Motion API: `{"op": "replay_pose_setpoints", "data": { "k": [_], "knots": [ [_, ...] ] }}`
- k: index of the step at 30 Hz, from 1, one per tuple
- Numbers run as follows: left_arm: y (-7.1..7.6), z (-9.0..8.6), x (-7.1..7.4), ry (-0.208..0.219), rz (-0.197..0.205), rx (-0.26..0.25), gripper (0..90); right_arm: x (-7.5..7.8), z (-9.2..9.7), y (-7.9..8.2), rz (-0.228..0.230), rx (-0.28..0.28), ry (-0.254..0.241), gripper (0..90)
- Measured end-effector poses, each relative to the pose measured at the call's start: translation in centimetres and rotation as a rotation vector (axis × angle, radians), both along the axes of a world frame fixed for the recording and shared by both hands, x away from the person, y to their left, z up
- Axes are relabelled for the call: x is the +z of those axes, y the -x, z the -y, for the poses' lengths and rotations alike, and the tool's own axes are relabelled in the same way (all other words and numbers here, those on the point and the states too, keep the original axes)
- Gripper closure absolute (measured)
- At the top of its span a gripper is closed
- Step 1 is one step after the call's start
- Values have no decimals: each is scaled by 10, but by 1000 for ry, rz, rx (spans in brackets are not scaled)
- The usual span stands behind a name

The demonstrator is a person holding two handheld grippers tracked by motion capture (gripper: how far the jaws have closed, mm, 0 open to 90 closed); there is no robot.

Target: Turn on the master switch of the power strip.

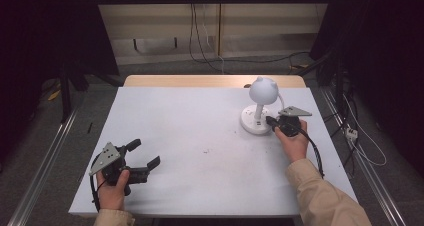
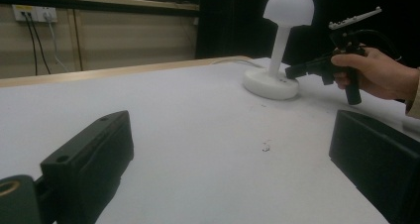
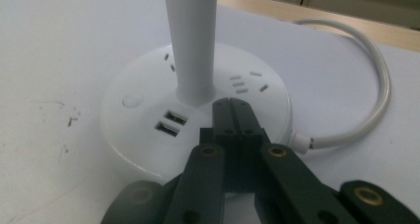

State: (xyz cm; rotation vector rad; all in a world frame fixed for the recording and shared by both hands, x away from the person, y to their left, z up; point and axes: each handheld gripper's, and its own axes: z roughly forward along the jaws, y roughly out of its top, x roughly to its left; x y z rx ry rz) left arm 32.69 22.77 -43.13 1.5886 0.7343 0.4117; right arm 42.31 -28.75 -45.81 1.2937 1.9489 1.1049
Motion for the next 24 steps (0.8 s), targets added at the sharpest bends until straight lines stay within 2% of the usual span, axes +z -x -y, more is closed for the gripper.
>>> {"op": "replay_pose_setpoints", "data": {
  "k": [4, 13, 19, 22, 24],
  "knots": [
    [0, 0, 0, 0, 1, -1, 31, -1, 1, 0, 3, 3, -7, 900],
    [-1, -1, -1, 1, -2, 4, 31, 2, 0, 1, 11, 11, 21, 900],
    [-1, -2, -1, 4, 0, 8, 31, -1, -2, 1, 11, -4, -40, 900],
    [-2, -2, -1, 5, -1, 9, 31, 1, -3, 1, 13, -13, -53, 838],
    [-2, -2, -1, 4, -2, 8, 31, 3, -4, 2, 12, -12, -46, 843]
  ]
}}
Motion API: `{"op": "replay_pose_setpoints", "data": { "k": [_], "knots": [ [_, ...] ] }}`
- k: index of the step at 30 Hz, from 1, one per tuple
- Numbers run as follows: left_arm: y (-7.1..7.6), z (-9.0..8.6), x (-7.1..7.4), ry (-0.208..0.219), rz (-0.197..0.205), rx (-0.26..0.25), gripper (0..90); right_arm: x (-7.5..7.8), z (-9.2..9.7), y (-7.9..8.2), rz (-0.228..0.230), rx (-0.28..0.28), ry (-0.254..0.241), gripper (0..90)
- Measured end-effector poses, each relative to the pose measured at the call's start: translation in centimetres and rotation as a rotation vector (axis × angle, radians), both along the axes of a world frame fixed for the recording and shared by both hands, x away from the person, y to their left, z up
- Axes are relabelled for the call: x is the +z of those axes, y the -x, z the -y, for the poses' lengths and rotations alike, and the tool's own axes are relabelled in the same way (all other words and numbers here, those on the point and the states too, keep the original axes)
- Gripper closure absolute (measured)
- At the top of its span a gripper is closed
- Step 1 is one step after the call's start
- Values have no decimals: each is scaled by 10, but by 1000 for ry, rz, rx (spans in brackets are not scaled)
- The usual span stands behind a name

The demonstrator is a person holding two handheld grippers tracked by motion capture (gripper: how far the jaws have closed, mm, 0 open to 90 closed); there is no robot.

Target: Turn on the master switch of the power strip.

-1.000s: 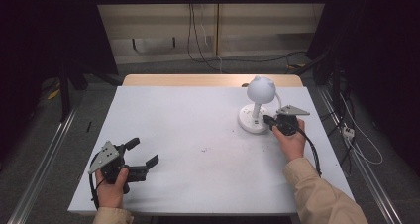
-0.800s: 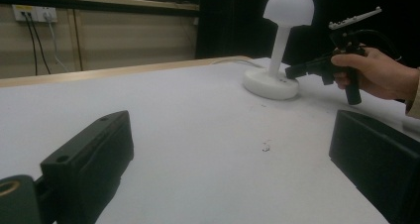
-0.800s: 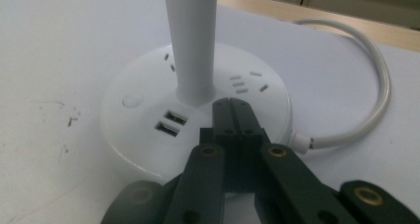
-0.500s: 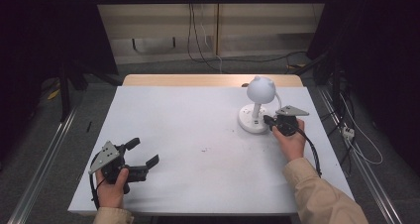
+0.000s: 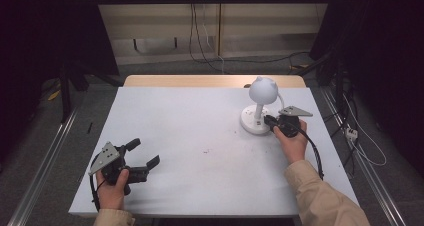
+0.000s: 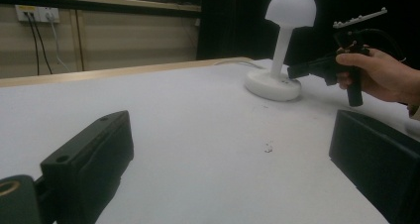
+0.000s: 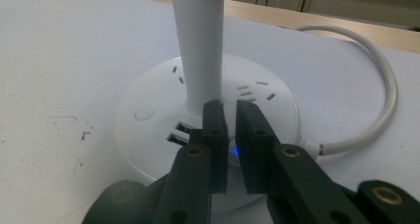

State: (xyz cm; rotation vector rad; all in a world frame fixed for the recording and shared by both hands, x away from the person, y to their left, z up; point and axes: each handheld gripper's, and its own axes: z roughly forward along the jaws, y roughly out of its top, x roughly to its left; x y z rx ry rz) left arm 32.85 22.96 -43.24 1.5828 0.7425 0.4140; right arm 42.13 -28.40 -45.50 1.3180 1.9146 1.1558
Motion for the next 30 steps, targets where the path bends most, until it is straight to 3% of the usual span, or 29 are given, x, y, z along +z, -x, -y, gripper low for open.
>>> {"op": "replay_pose_setpoints", "data": {
  "k": [7, 20, 25, 30],
  "knots": [
    [0, 0, 0, 5, -1, 2, 30, 5, 1, 3, 8, 4, -7, 766],
    [-2, 2, 0, 1, 0, -8, 30, 11, 7, 6, -2, -32, -60, 436],
    [-3, 4, 1, 6, 1, -8, 31, 10, 4, 7, -13, -33, -57, 311],
    [-4, 4, 0, 4, 1, -9, 30, 10, 0, 7, -7, -30, -61, 245]
  ]
}}
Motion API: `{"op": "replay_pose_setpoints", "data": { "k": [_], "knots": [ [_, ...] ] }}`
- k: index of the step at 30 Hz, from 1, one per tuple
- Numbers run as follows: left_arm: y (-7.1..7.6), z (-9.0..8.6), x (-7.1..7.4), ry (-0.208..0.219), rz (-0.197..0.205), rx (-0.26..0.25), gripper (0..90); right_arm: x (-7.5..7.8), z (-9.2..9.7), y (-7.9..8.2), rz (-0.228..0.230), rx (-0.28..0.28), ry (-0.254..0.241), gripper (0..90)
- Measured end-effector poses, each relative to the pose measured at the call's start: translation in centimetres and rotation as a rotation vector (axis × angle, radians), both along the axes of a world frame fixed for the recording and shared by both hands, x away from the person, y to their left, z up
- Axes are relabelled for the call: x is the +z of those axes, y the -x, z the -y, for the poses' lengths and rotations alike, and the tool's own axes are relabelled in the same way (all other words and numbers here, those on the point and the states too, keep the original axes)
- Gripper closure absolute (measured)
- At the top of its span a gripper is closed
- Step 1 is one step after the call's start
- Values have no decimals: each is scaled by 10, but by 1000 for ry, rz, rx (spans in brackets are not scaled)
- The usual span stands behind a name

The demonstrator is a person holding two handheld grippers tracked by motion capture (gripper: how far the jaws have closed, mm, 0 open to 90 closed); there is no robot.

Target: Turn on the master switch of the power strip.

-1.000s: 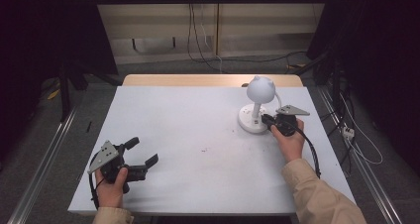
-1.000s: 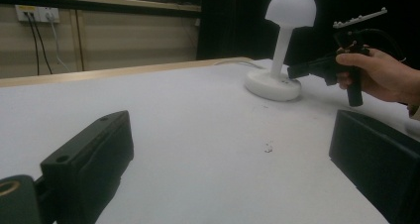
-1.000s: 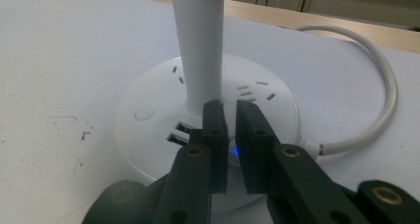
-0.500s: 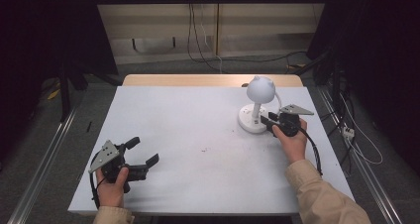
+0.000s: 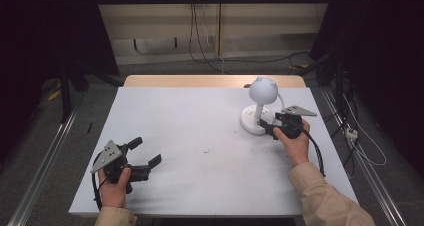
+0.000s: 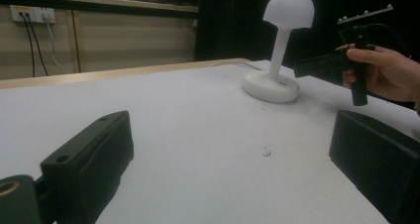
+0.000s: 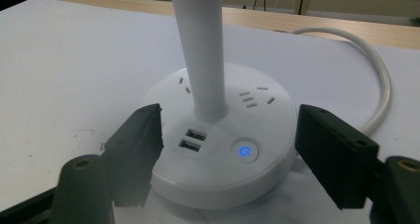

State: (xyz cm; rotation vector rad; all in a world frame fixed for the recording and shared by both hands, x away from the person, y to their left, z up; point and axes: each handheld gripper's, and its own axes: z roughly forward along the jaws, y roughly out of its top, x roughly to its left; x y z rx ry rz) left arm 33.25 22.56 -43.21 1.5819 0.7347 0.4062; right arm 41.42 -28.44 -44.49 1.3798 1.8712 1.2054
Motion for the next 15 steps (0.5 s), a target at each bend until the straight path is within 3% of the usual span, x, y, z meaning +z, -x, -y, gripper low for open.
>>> {"op": "replay_pose_setpoints", "data": {
  "k": [4, 15],
  "knots": [
    [0, 0, 0, 9, 1, 1, 31, 1, -1, 1, -1, 2, 0, 192],
    [-1, 2, -1, -6, -3, -8, 30, 6, -6, 8, 3, 23, 2, 146]
  ]
}}
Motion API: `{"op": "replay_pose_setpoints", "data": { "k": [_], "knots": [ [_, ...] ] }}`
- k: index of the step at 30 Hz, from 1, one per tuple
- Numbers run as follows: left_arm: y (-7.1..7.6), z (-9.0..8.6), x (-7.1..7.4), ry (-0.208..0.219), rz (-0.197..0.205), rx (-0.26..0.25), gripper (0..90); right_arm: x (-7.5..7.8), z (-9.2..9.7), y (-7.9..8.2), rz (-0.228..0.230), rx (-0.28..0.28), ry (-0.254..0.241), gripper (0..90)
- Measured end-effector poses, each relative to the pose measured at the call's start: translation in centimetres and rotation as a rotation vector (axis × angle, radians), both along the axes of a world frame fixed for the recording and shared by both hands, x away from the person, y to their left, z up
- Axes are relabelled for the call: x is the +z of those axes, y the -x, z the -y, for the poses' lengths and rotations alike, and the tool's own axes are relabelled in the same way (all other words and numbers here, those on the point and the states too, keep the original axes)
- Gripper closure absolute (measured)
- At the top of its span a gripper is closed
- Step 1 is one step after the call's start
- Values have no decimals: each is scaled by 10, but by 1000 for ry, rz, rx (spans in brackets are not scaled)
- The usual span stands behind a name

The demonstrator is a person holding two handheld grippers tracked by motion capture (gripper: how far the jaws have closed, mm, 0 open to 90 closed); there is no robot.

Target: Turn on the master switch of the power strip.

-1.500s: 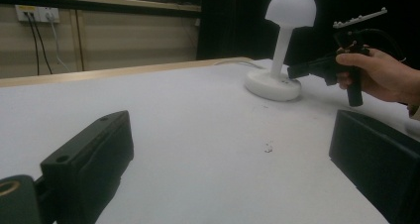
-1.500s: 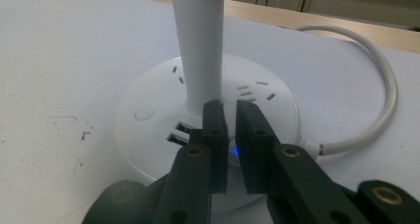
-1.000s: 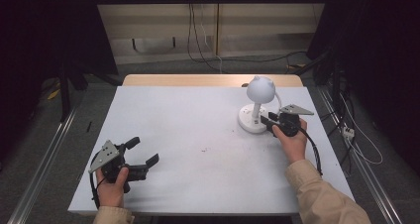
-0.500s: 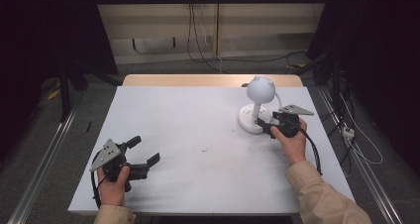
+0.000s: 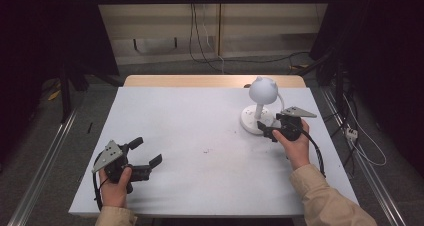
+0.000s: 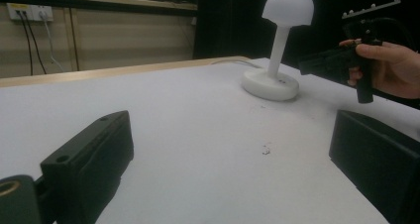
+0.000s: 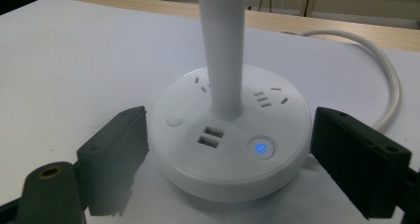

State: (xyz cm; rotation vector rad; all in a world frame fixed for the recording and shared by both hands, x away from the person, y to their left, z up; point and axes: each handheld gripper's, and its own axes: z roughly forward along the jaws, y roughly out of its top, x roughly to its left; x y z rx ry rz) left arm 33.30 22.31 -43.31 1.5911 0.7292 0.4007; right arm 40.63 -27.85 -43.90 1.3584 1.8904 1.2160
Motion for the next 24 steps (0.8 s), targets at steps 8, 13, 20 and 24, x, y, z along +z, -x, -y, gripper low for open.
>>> {"op": "replay_pose_setpoints", "data": {
  "k": [8, 13, 20, 24],
  "knots": [
    [1, -1, 1, -2, 2, 4, 30, 4, -5, 4, 14, 16, -6, 138],
    [2, -2, 1, 4, 1, 7, 31, 4, -4, 6, 11, 15, -8, 131],
    [1, -1, 0, 3, -2, 6, 31, 5, -2, 12, 24, 16, -22, 131],
    [0, 0, 0, -5, -2, 1, 30, 6, -1, 16, 27, 20, -23, 130]
  ]
}}
